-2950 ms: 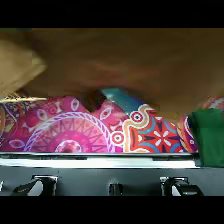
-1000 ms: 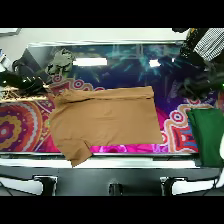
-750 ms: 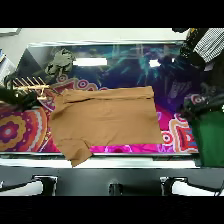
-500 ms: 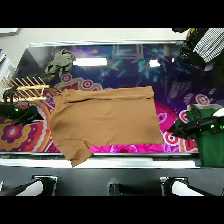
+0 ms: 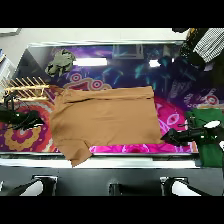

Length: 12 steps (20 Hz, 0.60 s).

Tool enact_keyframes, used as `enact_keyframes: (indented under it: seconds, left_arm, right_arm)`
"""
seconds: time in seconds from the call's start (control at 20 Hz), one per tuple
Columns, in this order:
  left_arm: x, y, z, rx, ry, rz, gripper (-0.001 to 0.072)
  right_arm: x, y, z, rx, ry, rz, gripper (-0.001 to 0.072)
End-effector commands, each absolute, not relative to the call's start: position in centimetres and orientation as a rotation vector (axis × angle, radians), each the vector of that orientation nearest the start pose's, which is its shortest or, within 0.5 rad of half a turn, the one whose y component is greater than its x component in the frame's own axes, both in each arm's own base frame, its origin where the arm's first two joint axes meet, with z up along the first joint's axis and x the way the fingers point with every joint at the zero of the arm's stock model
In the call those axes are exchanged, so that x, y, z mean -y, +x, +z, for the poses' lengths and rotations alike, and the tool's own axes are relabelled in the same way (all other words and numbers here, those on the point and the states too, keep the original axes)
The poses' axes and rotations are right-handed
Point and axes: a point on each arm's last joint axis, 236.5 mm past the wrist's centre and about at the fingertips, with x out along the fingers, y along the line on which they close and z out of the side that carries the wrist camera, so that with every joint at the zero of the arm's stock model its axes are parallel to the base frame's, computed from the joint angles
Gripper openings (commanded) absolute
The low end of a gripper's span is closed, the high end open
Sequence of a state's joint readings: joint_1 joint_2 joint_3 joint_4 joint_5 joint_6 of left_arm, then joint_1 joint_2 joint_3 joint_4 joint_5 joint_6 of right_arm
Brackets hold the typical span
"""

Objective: Fold the clothes and pants, and hang the long-sleeved shirts on hangers.

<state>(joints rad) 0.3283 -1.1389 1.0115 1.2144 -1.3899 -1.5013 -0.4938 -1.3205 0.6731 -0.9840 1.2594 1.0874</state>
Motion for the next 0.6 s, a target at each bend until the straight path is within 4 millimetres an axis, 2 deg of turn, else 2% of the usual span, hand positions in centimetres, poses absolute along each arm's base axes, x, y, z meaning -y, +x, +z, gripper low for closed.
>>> enact_keyframes:
  seconds: [0.0, 0.05, 0.1, 0.15, 0.3, 0.35, 0.5, 0.55]
  left_arm:
    - [-1.8, 30.3, 1.1, -1.408, -0.499, -0.013, 0.0277]
    - [-1.9, 30.3, 1.1, -1.406, -0.5, -0.011, 0.0307]
    - [-2.1, 30.3, 1.1, -1.404, -0.505, -0.006, 0.0388]
    - [-2.3, 30.3, 1.1, -1.401, -0.511, 0.001, 0.0417]
    - [-3.6, 30.1, 1.1, -1.393, -0.546, 0.035, 0.0417]
    - [-4.1, 29.9, 1.0, -1.393, -0.558, 0.047, 0.0417]
    - [-4.6, 28.3, -0.3, -1.415, -0.605, 0.071, 0.0417]
    - [-4.2, 27.5, -1.0, -1.419, -0.624, 0.056, 0.0417]
  right_arm:
    - [-1.5, 25.4, -10.5, -1.491, 0.731, 0.273, 0.0414]
    - [-1.9, 25.4, -10.5, -1.484, 0.753, 0.278, 0.0415]
    - [-2.3, 25.1, -10.6, -1.486, 0.771, 0.284, 0.0415]
    - [-2.8, 24.7, -10.8, -1.493, 0.79, 0.288, 0.0415]
    - [-4.5, 23.7, -11.4, -1.509, 0.815, 0.32, 0.0406]
    - [-5.1, 23.4, -11.7, -1.524, 0.784, 0.333, 0.0365]
    - [-6.1, 23.7, -11.8, -1.526, 0.744, 0.35, 0.0054]
    - [-6.1, 24.0, -11.7, -1.511, 0.741, 0.345, 0.0033]
